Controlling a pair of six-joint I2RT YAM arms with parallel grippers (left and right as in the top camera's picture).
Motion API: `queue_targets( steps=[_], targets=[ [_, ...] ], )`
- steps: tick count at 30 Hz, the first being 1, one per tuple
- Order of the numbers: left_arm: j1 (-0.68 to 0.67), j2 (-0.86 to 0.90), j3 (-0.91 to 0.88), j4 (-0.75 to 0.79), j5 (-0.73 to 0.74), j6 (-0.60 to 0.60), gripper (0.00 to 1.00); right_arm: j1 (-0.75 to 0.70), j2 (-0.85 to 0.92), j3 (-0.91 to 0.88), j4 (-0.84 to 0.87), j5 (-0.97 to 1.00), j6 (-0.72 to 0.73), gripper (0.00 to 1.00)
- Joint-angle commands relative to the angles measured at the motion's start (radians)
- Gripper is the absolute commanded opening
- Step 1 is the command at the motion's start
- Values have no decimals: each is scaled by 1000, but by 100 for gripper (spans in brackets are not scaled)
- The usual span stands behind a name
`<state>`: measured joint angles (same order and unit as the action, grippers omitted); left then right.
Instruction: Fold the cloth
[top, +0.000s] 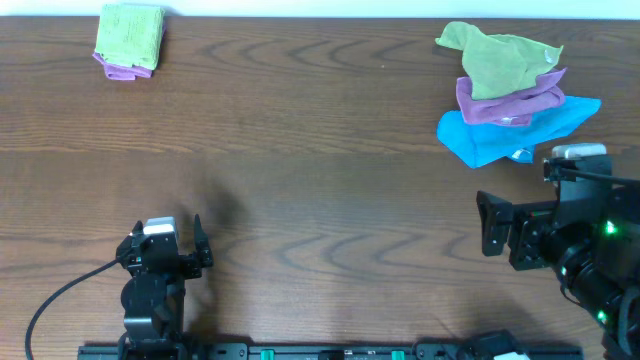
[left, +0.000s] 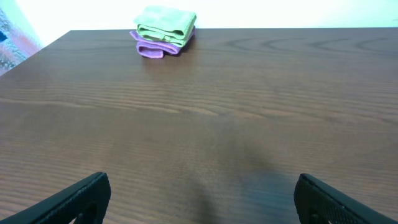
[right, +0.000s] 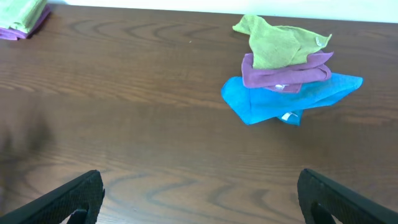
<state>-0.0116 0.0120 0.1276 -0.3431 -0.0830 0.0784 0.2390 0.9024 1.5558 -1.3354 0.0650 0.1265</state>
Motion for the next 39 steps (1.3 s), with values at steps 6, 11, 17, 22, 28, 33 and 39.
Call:
queue_targets(
  steps=[6,11,17,22,28,33,39],
  targets=[
    [-1,-7,-24,0,-21,-7,95,5,-1,-1,-1,9,15,99],
    [-1,-7,-24,0,-21,-7,95,5,-1,-1,-1,10,15,99],
    [-1,-7,-24,0,-21,-7,95,5,-1,-1,-1,9,15,99],
    [-1,-7,-24,0,-21,-7,95,-1,-10,-16,-10,58,-34,99],
    [-1,-7,-24,0,-21,-7,95,-76,-198,-278,113,40,-37,99],
    [-1,-7,-24,0,-21,-7,95,-75,-440,-636,279,35,-37,99],
    [-1,-7,-24,0,-21,-7,95,-77,-653,-930,395,36,-34,99]
  ],
)
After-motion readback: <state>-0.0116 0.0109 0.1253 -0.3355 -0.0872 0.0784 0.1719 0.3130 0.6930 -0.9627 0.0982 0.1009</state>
